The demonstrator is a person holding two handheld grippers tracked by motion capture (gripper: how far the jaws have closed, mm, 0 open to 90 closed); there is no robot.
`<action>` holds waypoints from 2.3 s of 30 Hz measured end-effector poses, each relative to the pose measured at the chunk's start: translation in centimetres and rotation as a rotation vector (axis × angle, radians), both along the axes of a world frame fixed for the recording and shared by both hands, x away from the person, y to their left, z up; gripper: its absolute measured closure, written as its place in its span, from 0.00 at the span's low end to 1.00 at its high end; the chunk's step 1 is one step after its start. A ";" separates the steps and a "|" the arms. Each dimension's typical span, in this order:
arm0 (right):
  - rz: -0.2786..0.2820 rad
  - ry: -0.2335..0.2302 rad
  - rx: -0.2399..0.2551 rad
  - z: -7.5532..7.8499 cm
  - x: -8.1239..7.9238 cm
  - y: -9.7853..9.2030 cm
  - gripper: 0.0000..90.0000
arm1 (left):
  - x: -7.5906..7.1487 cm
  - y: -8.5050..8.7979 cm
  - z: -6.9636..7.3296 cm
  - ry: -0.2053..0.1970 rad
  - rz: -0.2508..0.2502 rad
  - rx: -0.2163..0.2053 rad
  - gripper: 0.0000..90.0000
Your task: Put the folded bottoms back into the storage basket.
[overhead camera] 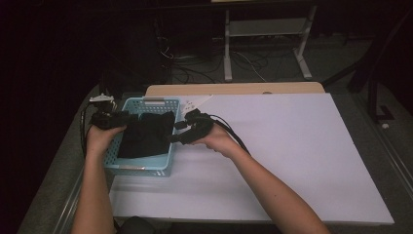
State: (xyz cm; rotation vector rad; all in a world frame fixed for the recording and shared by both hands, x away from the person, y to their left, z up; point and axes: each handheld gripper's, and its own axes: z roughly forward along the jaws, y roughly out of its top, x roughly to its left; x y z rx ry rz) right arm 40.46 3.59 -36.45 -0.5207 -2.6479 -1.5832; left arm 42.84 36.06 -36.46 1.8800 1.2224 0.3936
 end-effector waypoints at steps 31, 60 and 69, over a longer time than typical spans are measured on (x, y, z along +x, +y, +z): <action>-0.146 -0.058 0.008 -0.7 -0.8 -9.5 0.16 | -3.3 -8.9 1.4 -0.059 -0.283 -0.117 0.08; -0.229 -0.031 -0.020 -2.2 -5.4 -20.0 0.02 | -10.4 -14.6 -1.1 -0.148 -0.470 -0.110 0.00; -0.258 -0.045 -0.016 -2.3 -7.5 -23.3 0.02 | -10.5 -14.6 -1.7 -0.140 -0.503 -0.118 0.00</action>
